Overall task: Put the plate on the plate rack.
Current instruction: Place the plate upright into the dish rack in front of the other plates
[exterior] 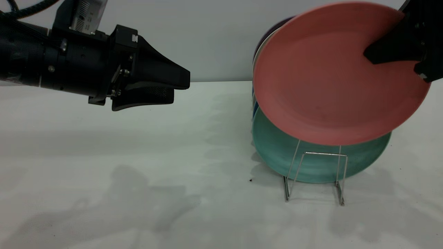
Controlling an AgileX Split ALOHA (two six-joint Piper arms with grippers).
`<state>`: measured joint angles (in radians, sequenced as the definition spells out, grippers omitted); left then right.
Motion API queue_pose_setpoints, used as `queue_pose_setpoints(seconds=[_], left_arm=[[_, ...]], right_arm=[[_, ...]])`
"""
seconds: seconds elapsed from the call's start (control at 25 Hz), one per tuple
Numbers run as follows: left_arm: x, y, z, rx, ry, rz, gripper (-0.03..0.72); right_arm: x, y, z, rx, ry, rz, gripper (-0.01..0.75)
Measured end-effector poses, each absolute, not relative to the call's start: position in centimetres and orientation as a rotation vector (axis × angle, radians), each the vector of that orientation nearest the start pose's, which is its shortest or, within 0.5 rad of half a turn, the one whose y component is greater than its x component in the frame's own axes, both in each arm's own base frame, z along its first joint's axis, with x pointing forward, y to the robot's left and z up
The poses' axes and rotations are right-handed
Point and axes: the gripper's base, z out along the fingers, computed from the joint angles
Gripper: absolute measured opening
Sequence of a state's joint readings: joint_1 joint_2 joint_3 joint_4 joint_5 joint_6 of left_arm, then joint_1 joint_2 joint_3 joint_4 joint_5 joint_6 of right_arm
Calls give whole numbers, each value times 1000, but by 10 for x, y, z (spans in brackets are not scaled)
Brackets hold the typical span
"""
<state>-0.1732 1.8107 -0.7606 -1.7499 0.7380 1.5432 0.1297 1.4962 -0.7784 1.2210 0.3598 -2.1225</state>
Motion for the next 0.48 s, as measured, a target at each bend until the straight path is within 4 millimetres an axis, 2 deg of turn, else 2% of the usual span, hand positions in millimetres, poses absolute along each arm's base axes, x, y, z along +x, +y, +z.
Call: queue_pose_setpoints(seconds=[0.48], left_arm=[[298, -113, 146, 248, 2350, -1069, 514]], right_arm=[[291, 70, 207, -1309, 1908, 29, 121]])
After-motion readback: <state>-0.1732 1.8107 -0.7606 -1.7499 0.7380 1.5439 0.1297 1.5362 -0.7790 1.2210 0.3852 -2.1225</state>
